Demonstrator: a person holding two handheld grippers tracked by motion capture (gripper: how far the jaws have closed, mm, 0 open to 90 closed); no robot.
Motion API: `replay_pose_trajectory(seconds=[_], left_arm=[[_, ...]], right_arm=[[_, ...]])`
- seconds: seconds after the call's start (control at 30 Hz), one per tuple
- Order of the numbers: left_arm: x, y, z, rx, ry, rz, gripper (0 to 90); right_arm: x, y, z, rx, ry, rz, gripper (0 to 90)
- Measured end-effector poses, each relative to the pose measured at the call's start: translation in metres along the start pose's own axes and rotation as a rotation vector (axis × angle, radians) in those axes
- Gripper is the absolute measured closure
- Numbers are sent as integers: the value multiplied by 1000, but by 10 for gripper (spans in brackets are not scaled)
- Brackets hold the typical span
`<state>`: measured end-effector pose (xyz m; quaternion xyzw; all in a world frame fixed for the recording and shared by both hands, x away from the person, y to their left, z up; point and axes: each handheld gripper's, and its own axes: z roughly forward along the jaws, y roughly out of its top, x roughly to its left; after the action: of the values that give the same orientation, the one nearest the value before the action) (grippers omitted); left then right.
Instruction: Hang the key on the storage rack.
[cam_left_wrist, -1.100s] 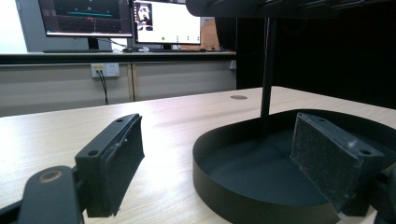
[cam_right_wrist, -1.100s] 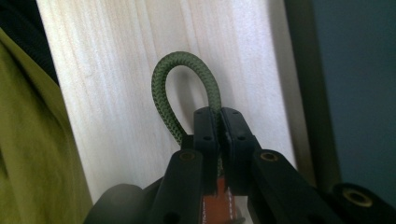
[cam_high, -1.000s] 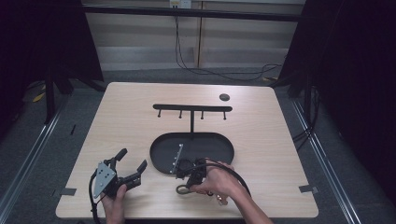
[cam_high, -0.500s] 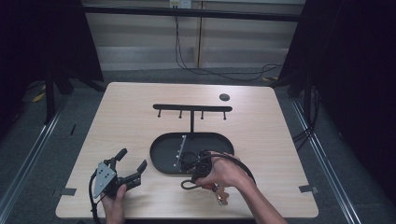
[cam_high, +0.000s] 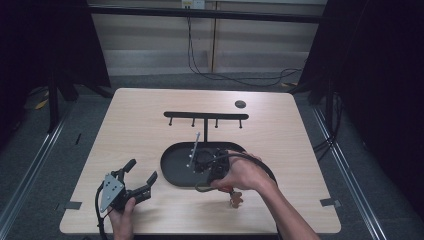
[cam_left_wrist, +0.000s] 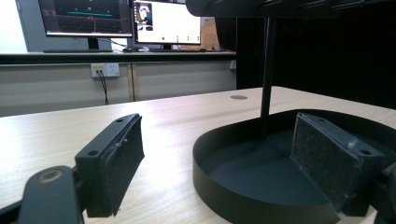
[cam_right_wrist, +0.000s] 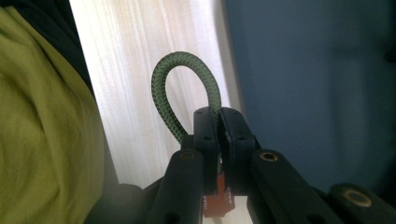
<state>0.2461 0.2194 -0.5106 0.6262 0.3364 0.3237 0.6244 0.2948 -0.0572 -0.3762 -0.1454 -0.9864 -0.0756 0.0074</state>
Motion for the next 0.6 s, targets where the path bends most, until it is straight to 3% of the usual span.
replay_pose_trajectory(seconds=[0.2,0.4,0.6], left_arm=[[0,0,0,-1,0,-2,166],[0,0,0,0,0,0,165],[0,0,0,0,0,0,165]], right_arm=[[-2,-1,-18,5,-5,3,862],[-10,-4,-33,-26,-12,15,862],[-19,-3,-38,-21,-9,30,862]])
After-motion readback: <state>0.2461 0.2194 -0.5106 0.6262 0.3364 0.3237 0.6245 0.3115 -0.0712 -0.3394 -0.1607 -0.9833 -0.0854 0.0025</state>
